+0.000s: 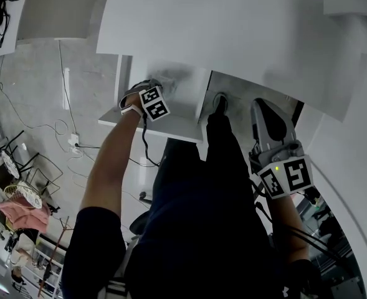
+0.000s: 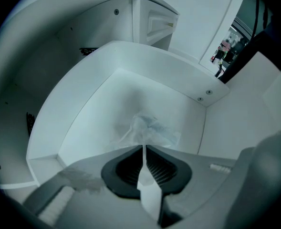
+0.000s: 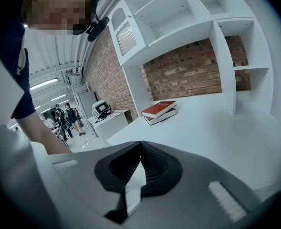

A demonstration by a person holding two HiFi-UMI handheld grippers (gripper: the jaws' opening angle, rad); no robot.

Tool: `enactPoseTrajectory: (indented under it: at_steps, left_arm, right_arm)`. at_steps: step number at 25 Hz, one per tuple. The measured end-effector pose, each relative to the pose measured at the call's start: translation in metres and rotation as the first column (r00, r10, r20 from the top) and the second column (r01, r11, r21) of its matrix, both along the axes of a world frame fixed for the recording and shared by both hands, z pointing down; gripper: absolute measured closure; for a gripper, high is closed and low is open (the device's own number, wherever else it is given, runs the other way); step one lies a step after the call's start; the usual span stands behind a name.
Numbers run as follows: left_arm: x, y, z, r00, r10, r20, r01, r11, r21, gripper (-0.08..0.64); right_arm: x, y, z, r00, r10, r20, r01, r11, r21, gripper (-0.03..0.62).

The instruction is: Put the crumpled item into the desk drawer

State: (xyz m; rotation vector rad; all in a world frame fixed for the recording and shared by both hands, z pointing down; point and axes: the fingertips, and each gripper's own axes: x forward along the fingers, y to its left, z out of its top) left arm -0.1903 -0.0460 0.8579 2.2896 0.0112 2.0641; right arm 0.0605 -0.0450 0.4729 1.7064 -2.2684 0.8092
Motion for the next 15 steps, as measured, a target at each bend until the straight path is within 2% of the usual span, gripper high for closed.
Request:
enactPoseTrajectory:
  at_steps: [1, 3, 11, 13, 15]
  left_arm:
    - [0.000, 0.000, 0.000, 1.000, -0.001, 0.001, 0.001, 1.000, -0.002, 0.529]
    - [-0.001, 0.000, 0.000, 1.000, -0.004, 0.001, 0.004, 1.000, -0.002, 0.457]
    - [-0.002, -0.011, -0.017, 0.999, -0.040, -0.018, 0.041, 0.997, 0.058, 0.423]
    - [0.001, -0.021, -0.029, 0.996, -0.068, -0.054, 0.073, 0.992, 0.098, 0.423]
    - [0.008, -0.034, -0.052, 0.986, -0.105, -0.128, 0.123, 0.982, 0.145, 0.423]
  right_arm:
    - [-0.001, -0.001, 0.000, 1.000, -0.003, 0.000, 0.003, 1.000, 0.001, 0.589]
    - [-0.003, -0.003, -0.001, 1.000, -0.011, 0.000, 0.011, 1.000, 0.003, 0.589]
    - [-0.011, -0.004, -0.006, 0.998, -0.057, 0.005, 0.057, 0.998, 0.029, 0.589]
    - [-0.013, -0.006, -0.009, 0.997, -0.074, 0.004, 0.074, 0.996, 0.042, 0.589]
    - [-0.017, -0.009, -0.016, 0.996, -0.093, 0.002, 0.092, 0.994, 0.056, 0.589]
